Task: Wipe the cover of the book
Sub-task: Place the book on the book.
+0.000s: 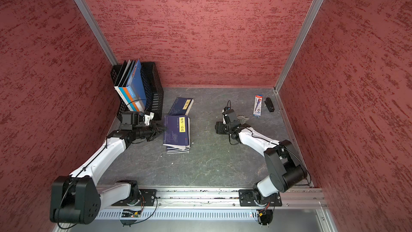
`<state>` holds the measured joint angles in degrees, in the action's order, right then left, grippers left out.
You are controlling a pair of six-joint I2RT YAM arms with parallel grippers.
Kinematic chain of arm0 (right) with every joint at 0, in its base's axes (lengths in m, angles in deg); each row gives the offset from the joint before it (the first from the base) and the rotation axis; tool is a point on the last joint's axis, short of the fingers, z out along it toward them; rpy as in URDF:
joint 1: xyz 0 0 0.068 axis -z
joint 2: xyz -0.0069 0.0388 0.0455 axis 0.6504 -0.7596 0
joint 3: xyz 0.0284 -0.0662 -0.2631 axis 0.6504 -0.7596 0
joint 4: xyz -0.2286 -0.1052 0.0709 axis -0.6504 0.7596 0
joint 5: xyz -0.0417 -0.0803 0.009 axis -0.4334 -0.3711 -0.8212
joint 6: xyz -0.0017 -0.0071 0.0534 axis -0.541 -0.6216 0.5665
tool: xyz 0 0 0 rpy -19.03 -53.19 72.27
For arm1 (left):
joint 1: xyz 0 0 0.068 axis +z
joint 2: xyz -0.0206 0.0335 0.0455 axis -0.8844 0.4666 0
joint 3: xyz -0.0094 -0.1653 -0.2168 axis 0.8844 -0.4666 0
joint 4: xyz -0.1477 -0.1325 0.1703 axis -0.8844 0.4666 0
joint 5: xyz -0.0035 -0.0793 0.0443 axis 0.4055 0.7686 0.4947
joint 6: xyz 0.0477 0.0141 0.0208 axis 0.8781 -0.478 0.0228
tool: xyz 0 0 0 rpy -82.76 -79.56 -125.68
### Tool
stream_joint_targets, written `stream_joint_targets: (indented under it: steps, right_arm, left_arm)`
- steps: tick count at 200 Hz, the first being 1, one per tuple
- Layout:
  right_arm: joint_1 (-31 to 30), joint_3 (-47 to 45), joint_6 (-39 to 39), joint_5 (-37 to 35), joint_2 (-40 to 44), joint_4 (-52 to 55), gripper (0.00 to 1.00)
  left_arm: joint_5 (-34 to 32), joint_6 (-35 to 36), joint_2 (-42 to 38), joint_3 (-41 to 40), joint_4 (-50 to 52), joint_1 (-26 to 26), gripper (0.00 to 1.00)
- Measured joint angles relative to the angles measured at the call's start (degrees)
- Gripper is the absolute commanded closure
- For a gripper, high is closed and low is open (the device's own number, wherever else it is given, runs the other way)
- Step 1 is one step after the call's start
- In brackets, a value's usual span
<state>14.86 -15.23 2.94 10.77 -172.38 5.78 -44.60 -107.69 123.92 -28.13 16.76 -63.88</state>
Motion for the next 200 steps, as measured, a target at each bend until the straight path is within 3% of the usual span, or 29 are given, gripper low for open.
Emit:
stream_joint_targets:
  steps: [101, 167, 200]
  right_arm:
    - [0.0, -0.02, 0.15, 1.03, -0.35, -0.39, 0.33]
    - [0.0, -0.02, 0.15, 1.4, -1.22, -0.83, 0.33]
    - [-0.13, -0.04, 0.15, 2.14, -2.14, -0.83, 0.33]
  left_arm:
    - [-0.13, 1.73, 14.69, 0.09, -8.22, -0.63, 0.97]
    - [-0.57, 4.76, 19.21, 2.84, -7.82, -1.44, 0.93]
    - [-1.33, 6.6, 19.39, 4.57, -6.05, -1.55, 0.86]
